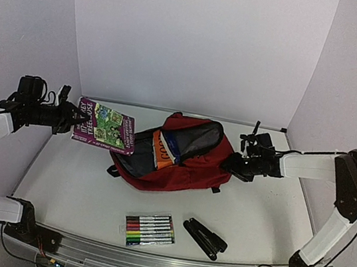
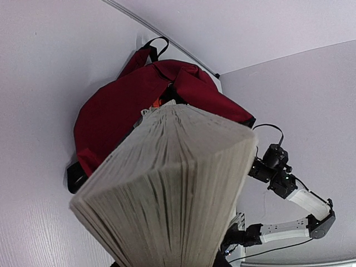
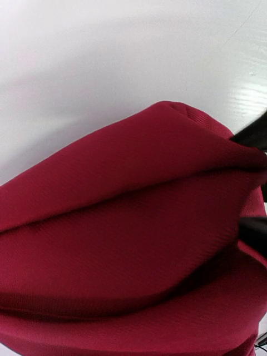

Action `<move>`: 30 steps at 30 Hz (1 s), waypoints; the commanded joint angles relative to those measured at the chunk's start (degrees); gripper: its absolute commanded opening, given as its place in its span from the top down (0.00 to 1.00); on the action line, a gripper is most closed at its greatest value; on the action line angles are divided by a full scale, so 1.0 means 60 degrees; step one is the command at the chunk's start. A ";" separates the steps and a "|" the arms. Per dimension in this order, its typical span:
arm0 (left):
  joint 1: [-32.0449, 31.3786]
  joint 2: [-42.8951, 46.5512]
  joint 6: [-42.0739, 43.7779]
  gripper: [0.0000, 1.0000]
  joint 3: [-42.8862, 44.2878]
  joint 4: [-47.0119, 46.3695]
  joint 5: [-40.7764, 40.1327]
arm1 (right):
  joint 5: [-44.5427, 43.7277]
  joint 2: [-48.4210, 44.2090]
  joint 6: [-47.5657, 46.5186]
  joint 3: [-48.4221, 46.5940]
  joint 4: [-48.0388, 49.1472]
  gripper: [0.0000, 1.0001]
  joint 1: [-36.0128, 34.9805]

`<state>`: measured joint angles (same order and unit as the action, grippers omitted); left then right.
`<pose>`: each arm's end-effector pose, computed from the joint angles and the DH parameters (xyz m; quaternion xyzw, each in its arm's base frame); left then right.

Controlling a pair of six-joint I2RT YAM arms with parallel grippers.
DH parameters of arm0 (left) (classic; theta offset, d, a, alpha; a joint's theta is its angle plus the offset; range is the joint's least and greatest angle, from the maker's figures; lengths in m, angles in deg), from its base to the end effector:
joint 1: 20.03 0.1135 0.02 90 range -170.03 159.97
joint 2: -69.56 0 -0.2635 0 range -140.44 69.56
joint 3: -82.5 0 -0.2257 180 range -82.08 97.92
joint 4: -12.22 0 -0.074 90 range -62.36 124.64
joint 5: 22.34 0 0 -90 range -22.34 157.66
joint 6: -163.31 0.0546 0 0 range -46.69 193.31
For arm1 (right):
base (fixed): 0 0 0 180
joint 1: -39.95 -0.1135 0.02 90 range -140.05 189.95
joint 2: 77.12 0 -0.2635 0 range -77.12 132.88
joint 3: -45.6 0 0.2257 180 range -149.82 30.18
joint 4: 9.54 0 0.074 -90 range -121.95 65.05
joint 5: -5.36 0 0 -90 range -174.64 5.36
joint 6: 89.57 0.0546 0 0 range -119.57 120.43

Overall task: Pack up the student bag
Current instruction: Adjust the student bag at the center of the board, then place the book in the student bag.

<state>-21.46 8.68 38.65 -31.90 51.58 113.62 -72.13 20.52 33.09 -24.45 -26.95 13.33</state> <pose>0.2078 -0.0444 0.2986 -0.0593 0.8331 -0.4612 0.2995 0.3032 0.1652 0.1801 0.0067 0.9193 0.2756 0.2808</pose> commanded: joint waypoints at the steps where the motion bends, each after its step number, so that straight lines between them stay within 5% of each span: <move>1: 0.0034 0.0357 -0.0226 1.00 -0.0090 -0.1060 0.0810 | -0.0203 -0.1421 -0.0982 -0.0527 -0.0784 0.25 -0.0159; 8: 0.0022 0.0521 -0.0326 1.00 -0.0561 -0.1482 0.1393 | -0.0451 -0.3055 -0.2068 -0.1624 -0.2055 0.03 -0.0397; 24: -0.0248 0.1932 -0.1499 1.00 -0.1748 -0.2239 0.1391 | -0.1761 0.0251 -0.1801 -0.5079 -0.2354 0.02 -0.1248; 27: -0.0415 0.2062 -0.1694 1.00 -0.1905 -0.2384 0.1199 | -0.1702 0.0633 -0.1714 -0.5358 -0.2287 0.07 -0.1248; 30: -0.0764 0.2009 -0.1987 1.00 -0.2082 -0.2760 0.0914 | -0.1040 0.0732 -0.1425 -0.5375 -0.1808 0.36 -0.1299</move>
<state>-23.85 19.46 29.80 -44.30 43.33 119.59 -80.26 24.66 22.54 -53.44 -41.13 5.82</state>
